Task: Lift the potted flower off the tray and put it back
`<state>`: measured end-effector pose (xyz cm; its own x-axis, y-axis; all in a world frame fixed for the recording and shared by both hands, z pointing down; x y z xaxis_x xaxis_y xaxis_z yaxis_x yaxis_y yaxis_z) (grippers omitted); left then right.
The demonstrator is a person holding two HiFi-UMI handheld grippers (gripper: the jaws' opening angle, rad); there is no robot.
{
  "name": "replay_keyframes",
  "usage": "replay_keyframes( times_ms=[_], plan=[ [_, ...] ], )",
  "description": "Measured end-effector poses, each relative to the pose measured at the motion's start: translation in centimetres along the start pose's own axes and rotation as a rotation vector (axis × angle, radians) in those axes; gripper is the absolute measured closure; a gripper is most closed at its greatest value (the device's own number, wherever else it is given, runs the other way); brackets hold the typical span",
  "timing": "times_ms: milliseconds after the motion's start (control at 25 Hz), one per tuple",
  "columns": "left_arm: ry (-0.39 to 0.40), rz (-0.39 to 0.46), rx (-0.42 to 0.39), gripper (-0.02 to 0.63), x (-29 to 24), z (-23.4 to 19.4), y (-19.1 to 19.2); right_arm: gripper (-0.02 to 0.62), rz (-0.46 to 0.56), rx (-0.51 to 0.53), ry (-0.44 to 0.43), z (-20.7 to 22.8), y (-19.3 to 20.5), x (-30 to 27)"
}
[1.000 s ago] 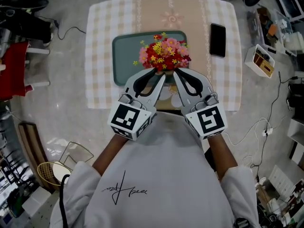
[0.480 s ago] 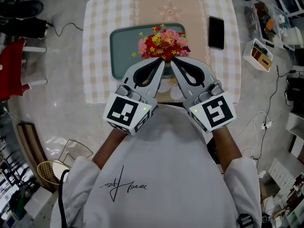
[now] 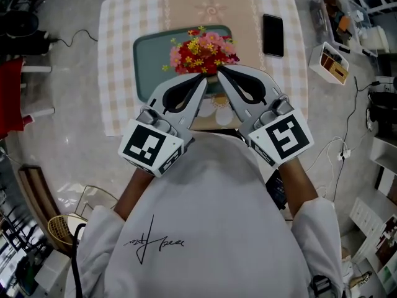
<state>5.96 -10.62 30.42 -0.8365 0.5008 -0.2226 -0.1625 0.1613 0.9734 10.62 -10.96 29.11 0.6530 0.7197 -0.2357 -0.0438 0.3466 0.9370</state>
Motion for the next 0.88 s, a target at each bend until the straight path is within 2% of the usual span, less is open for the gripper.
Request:
replay_keyframes(
  times_ms=[280, 640, 880],
  plan=[
    [0.019, -0.010, -0.010, 0.607, -0.6, -0.6, -0.7, 0.592, -0.034, 0.011, -0.038, 0.2, -0.2, -0.9],
    [0.050, -0.031, 0.083, 0.603, 0.4, 0.6, 0.0, 0.592, -0.024, 0.065, -0.099, -1.9, 0.5, -0.3],
    [0.082, -0.035, 0.137, 0.600, 0.5, 1.1, 0.7, 0.592, -0.114, 0.006, -0.116, -2.2, 1.7, 0.2]
  ],
)
Point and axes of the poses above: the fingertips, and each gripper's own axes: x backward along the fingers, z to its right, y out of its underside, the point moved 2 cm from there along x, backward along the fingers, and after that the axes turned 10 degrees about -x, right-handed, at the moved point
